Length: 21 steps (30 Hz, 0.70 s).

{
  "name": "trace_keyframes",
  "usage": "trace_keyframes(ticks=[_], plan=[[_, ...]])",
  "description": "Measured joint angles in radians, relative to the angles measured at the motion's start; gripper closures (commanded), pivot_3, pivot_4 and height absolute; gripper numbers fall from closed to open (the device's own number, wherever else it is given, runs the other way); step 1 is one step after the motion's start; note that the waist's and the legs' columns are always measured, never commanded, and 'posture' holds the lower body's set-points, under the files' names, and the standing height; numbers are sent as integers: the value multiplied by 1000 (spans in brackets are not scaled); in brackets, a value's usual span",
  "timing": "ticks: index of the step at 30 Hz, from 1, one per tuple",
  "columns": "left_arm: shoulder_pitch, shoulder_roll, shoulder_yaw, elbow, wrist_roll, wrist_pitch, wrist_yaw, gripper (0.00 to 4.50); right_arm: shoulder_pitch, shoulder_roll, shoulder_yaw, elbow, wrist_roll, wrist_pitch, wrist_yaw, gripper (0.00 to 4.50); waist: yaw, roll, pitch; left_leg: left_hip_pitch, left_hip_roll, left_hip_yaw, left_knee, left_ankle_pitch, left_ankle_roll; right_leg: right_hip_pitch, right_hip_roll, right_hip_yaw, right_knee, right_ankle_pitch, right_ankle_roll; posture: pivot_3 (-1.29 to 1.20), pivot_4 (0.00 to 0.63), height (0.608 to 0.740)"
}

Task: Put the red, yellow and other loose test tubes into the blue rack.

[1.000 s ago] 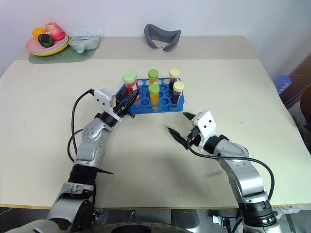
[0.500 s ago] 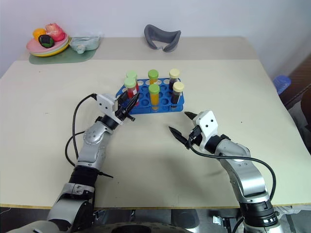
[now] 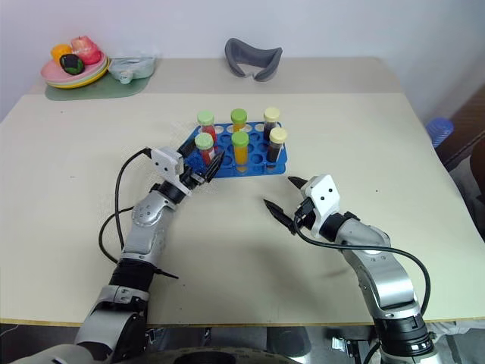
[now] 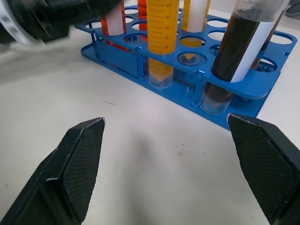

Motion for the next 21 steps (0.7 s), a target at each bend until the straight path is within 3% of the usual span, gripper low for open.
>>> trace_keyframes(ticks=[4,9,14,21], plan=[[55,74,30,-157,-55,79,-14,789,-7,-17,-11,-4,3,0,7,190,1,0,0,0,0,0,0,0,0,0,0,0,0,0,0,0,150,740],[173,267,144,-315,-90,173,-37,789,-16,-125,-69,-11,25,9,72,190,0,0,0,1,0,0,-1,0,1,1,0,0,0,0,0,0,150,740],[387,424,261,-385,-199,292,-152,789,60,-242,-192,1,81,11,189,190,2,0,0,1,0,0,-1,-3,4,2,0,0,-3,0,0,0,150,740],[582,495,398,-374,-228,305,-248,789,139,-296,-319,92,87,-48,272,190,2,0,0,7,1,2,-1,-3,5,8,0,0,-4,-1,0,0,150,740]])
